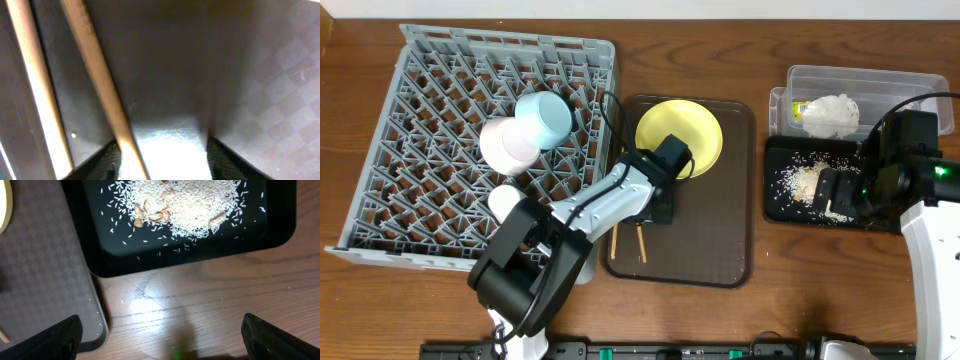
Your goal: Sort waste into correct bins and load items into the dishwasher
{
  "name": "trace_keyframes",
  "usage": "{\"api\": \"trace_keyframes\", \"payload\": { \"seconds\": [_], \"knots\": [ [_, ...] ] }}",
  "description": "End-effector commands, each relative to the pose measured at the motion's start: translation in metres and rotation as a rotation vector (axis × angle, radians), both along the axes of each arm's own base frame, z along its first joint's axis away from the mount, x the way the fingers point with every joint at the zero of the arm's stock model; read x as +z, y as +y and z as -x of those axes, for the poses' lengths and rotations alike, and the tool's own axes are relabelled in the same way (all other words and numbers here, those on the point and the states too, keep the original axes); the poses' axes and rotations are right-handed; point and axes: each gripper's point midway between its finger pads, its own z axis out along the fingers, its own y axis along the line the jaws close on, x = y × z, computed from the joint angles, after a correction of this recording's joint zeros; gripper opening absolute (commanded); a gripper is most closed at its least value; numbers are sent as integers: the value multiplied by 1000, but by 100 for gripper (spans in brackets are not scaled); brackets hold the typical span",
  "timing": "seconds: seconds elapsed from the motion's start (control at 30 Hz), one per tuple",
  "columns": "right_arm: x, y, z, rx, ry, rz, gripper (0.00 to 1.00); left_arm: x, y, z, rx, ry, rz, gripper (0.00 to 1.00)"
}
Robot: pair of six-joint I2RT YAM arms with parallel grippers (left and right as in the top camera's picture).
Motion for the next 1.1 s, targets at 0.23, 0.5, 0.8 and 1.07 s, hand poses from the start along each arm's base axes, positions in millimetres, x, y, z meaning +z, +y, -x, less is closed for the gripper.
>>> {"api": "trace_keyframes", "payload": {
  "seconds": [0.23, 0.5, 0.8, 1.07],
  "knots": [
    [6, -4, -2, -22, -17, 5, 99, -11, 4, 10, -8, 40, -40, 6],
    [6, -4, -2, -22, -17, 5, 99, 52, 0, -3, -62, -84, 34, 6],
    [6, -4, -2, -22, -18, 5, 99, 158, 63, -25, -166, -235, 46, 6],
    [6, -4, -2, -22, -19, 5, 99, 133, 120, -52, -76, -169, -8, 6]
  ]
}}
